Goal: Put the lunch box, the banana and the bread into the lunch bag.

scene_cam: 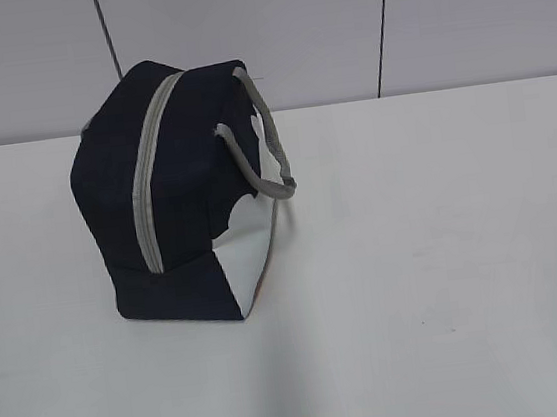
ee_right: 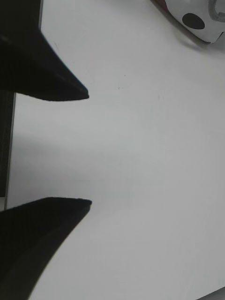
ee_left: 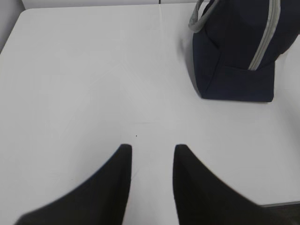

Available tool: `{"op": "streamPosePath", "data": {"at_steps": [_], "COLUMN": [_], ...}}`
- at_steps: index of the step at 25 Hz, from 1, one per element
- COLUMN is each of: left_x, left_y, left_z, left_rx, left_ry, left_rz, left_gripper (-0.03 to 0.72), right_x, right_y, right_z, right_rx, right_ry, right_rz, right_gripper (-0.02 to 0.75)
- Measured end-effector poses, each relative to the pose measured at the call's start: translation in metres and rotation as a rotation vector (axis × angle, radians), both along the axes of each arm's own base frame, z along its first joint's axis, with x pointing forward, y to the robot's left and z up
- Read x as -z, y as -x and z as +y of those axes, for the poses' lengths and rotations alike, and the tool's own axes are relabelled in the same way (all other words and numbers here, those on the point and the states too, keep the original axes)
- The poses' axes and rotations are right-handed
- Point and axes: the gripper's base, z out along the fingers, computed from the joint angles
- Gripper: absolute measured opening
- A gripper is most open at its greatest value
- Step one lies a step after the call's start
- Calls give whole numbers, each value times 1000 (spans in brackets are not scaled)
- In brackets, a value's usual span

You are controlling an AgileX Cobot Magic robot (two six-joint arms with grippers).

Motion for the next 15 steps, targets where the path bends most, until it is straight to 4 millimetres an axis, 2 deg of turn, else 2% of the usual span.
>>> {"op": "streamPosePath", "data": {"at_steps": [15], "left_x": [0], "left_y": [0], "left_z": [2], "left_rx": [-43], "left_ry": [26], "left_rz": [2], "left_gripper": [235], "right_x": [0], "right_y": [0], "right_z": [0], "right_rx": [0], "right_ry": [0], "right_rz": [0], "right_gripper": [479]}}
